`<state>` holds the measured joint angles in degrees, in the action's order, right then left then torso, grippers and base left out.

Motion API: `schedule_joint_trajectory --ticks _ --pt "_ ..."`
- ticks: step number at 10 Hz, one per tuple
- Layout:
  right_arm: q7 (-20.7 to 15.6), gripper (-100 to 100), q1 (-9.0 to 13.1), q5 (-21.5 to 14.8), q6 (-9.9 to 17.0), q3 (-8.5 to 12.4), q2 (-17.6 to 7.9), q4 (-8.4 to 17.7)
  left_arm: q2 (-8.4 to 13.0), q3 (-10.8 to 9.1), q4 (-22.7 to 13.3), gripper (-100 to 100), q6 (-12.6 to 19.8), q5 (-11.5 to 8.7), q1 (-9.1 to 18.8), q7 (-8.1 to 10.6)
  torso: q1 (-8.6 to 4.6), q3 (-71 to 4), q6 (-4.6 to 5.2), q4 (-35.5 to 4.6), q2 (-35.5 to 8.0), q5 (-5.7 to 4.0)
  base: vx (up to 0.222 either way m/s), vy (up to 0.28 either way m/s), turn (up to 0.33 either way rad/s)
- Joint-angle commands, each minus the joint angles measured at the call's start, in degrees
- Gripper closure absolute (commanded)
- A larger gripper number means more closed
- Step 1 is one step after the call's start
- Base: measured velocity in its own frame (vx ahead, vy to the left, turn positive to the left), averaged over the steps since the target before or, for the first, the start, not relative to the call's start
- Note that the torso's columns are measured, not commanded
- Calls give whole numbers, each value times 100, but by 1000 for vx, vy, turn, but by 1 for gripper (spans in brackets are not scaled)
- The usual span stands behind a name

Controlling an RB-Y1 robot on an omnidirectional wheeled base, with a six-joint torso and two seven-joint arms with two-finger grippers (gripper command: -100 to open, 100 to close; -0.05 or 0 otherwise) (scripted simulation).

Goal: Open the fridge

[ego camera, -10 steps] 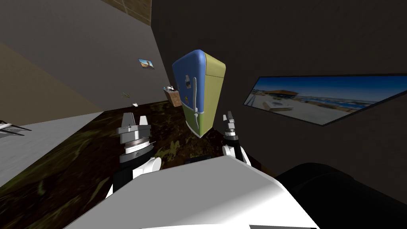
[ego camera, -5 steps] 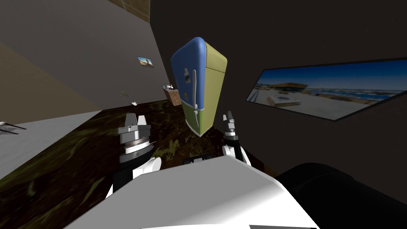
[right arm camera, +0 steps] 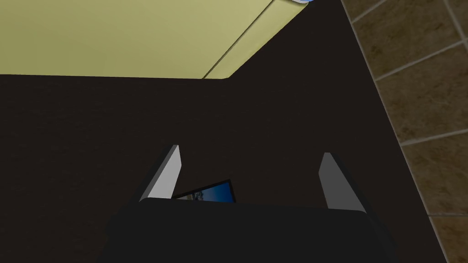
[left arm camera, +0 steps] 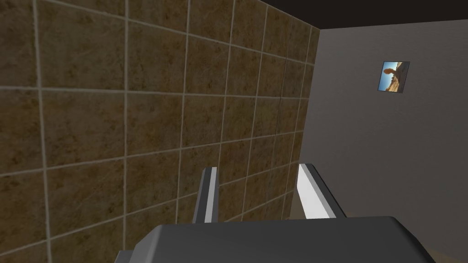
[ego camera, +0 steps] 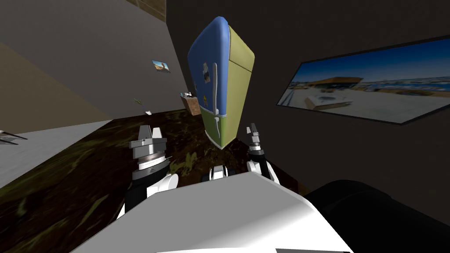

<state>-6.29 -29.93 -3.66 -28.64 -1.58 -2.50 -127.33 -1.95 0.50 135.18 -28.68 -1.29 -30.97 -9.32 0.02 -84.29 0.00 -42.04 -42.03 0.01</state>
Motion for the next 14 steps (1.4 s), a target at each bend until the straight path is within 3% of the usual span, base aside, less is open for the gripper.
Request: schedule_joint_trajectory --ticks 1,5,14 --pt "-292 -100 -40 -100 29 76 -305 -10 0 0 0 0 0 0 0 0 0 -27 0 -16 -13 0 46 10 100" --pt "-946 -100 -134 -354 87 275 -591 -34 0 0 0 0 0 0 0 0 -1 -29 1 -24 -24 0 59 12 125" --pt "-2218 -100 -312 -795 172 618 -729 -142 0 0 0 0 0 0 -1 0 -2 -28 1 -25 -26 -1 52 8 98"
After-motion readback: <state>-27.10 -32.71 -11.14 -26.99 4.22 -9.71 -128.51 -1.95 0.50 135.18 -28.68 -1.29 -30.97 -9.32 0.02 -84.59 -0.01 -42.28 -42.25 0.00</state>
